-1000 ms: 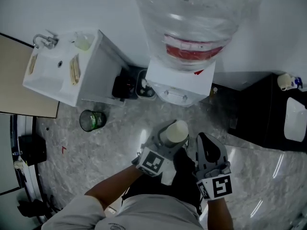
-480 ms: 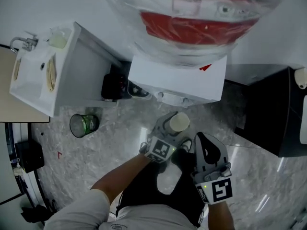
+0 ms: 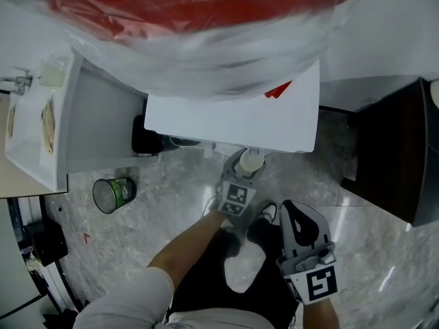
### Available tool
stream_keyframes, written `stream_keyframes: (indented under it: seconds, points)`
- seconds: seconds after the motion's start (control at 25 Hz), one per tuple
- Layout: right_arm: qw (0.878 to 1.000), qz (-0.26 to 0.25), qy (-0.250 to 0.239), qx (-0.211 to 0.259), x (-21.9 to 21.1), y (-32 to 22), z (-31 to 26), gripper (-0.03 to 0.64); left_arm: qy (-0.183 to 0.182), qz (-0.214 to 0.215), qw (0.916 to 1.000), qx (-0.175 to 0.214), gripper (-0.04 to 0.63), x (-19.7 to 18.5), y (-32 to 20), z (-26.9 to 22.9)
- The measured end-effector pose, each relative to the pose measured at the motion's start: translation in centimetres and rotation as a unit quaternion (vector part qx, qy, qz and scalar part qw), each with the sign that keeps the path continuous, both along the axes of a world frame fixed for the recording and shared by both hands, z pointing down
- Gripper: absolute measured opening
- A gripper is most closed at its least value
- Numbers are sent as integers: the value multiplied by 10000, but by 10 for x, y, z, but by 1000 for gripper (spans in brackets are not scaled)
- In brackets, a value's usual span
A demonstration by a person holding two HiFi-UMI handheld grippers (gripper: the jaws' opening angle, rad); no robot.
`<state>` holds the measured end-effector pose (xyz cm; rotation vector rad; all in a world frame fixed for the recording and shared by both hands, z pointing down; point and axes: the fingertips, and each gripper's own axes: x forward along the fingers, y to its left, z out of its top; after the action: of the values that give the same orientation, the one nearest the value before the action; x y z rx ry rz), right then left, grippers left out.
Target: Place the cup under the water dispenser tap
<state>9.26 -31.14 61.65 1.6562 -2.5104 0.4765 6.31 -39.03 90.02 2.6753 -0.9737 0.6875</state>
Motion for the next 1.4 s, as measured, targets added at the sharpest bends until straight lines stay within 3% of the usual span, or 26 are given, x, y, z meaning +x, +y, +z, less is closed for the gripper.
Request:
stream_keyframes:
  seconds: [0.48, 0.96, 1.2, 1.4]
  points:
    - [9997, 131, -114, -198, 16, 10, 20, 17, -301, -762, 9966, -25, 277, 2, -31, 44]
    - [9989, 40, -365, -282, 9, 12, 12, 18, -299, -535, 9979, -222, 331, 0, -22, 46]
    - [9992, -58, -282, -288, 2, 13, -8, 18, -460, -541, 9965, -437, 334, -24, 11, 13]
    - [9992, -36, -159, -365, -10, 13, -46, 18, -360, -380, 9974, -496, 334, -39, 54, -73]
